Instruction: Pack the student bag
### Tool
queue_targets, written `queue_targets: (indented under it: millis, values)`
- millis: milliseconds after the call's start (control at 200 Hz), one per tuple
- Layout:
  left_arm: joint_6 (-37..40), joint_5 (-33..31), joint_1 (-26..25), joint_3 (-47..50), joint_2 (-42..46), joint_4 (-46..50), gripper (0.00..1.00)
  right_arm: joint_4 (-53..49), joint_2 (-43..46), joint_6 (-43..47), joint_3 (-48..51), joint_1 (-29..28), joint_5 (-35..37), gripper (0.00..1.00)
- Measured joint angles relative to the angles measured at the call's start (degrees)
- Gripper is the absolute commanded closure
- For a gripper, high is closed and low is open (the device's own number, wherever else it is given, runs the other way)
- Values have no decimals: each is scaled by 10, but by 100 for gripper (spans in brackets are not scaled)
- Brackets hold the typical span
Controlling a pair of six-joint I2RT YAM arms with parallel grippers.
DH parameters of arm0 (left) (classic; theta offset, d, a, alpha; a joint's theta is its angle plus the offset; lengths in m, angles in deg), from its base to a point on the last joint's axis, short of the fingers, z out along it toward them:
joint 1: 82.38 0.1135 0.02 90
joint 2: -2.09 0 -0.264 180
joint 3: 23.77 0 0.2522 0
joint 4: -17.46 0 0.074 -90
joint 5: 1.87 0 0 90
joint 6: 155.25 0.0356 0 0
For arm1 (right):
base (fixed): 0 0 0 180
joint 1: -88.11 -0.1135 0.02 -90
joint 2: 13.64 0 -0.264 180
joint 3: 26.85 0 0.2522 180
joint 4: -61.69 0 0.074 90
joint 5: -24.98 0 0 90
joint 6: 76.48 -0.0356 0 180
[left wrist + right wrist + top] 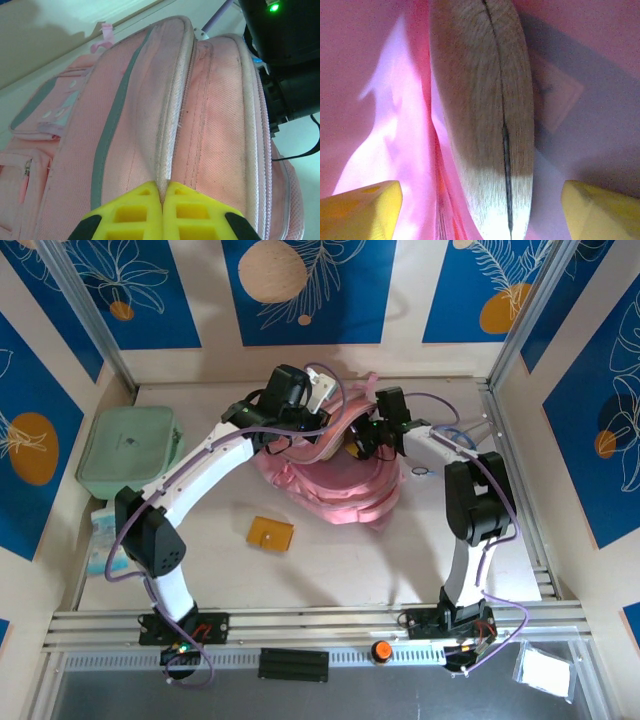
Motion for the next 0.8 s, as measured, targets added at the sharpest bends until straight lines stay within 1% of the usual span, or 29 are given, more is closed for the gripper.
queue_targets:
  millis: [75,180,300,350,605,680,800]
  values:
    - [-2,0,0,0,0,0,100,-1,4,-1,3,-3,9,22]
    - [-4,0,0,0,0,0,100,1,22,-3,33,-6,20,42]
    - [-7,0,0,0,0,-3,100,4,31,-9,56,-12,21,57]
    - [-8,0,0,0,0,-3,100,6,30,-15,59,-15,21,61]
    - [-19,0,3,2,0,-3,100,57,-3,-48,36,-34,14,75]
    - [-22,0,3,5,0,-3,100,90,-24,-70,24,-40,13,77]
    - [-32,-3,7,8,-1,-4,100,148,-61,-97,2,-44,4,76]
